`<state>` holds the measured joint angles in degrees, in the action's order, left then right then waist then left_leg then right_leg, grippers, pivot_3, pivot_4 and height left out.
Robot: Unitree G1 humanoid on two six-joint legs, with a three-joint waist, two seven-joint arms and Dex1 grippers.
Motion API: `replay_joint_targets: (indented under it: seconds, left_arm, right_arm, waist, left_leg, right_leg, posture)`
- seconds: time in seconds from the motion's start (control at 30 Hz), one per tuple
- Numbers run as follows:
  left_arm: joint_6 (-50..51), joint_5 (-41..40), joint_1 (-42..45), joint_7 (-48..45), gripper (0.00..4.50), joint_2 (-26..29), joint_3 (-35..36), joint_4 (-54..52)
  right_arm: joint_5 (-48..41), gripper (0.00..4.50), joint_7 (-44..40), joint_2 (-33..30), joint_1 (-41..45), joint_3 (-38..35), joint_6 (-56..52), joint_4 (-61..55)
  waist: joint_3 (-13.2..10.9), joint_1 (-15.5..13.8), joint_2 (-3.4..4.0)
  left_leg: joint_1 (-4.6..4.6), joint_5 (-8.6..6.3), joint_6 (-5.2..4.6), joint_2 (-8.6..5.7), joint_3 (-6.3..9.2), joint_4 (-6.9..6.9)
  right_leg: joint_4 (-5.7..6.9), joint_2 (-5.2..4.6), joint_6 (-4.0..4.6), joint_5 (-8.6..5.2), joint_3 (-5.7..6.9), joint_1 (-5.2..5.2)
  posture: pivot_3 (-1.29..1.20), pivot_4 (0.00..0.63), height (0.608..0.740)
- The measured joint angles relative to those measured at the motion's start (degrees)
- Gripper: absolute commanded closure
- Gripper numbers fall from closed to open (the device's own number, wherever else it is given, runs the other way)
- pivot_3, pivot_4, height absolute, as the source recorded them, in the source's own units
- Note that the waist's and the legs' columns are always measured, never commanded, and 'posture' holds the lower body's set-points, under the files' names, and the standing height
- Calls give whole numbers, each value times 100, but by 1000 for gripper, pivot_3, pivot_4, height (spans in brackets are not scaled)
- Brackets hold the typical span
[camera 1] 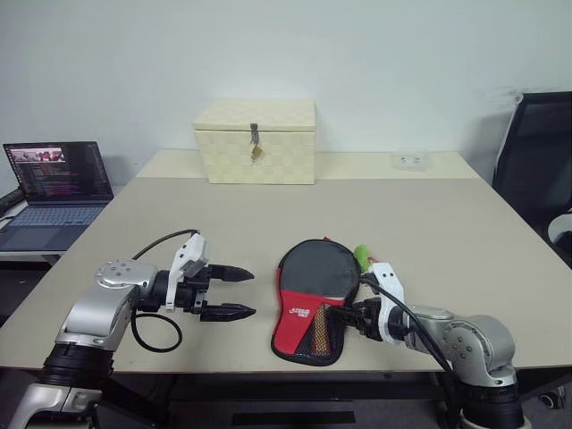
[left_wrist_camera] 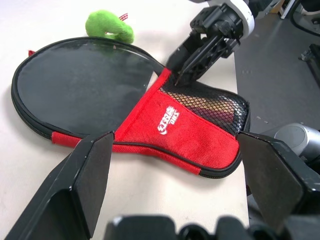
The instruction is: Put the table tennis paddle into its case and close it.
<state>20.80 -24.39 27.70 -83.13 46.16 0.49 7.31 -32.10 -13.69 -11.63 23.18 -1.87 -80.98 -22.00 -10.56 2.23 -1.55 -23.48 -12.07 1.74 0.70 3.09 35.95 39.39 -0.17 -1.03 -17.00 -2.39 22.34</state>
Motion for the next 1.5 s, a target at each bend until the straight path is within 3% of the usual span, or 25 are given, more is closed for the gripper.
replay_joint_targets:
  seconds: [0.07, 0.17, 0.7, 0.8, 0.97, 1.2, 1.5]
  left_arm:
    - [0, 0, -9, 7, 247, 0, 0, -13]
    - [0, 0, -57, 29, 247, -1, 0, -84]
    - [12, -1, -176, 159, 247, -87, -26, -260]
    - [8, 4, -176, 176, 247, -113, -34, -260]
    - [-2, 22, -172, 176, 247, -121, -133, -260]
    - [-171, 149, 205, 242, 247, -369, -309, 32]
    - [-1037, 713, 1191, 120, 247, -954, -785, 1352]
  right_arm:
    - [-7, 3795, -110, -144, 2, 96, 44, -5]
    - [-9, 4484, -257, -357, 10, 212, 139, -12]
    - [1, 4484, -1316, -1750, 560, 736, 557, 447]
    - [-30, 3877, -1327, -1635, 580, 692, 447, 446]
    - [-138, 2281, -1198, -1273, 569, 491, 90, 301]
    - [-509, 8, -1209, -1398, 473, 29, -422, -317]
    - [-963, 8, -1593, -1957, 924, -715, -637, -475]
  waist:
    - [0, 0, 0]
    - [0, 0, 0]
    - [-1, -37, 2]
    - [-1, -35, 1]
    - [-2, -18, 2]
    - [-5, -55, 7]
    - [-5, -36, 7]
  left_leg:
    - [0, 0, 0, -2, 0, 0]
    - [0, 0, 0, -1, 0, 0]
    - [-24, 0, 0, -3, 7, 0]
    - [-25, 0, 0, -1, 8, -1]
    - [-25, 0, 0, 0, 9, 0]
    - [-29, 0, 0, -5, 12, 5]
    - [-30, -1, -2, -6, 4, 2]
  right_leg:
    - [-1, 0, -1, 0, 1, -1]
    - [-3, 0, -2, -1, 1, -1]
    - [-36, -1, 0, 7, 9, 1]
    - [-36, 0, 3, 9, 9, 2]
    - [-33, 0, 3, 10, 8, 4]
    - [-33, 0, 2, 10, 15, 3]
    - [-35, 4, 0, 11, 17, 6]
  posture:
    - [0, 150, 740]
    - [0, 150, 740]
    - [0, 150, 740]
    - [0, 150, 740]
    - [0, 150, 740]
    - [0, 150, 740]
    - [0, 150, 740]
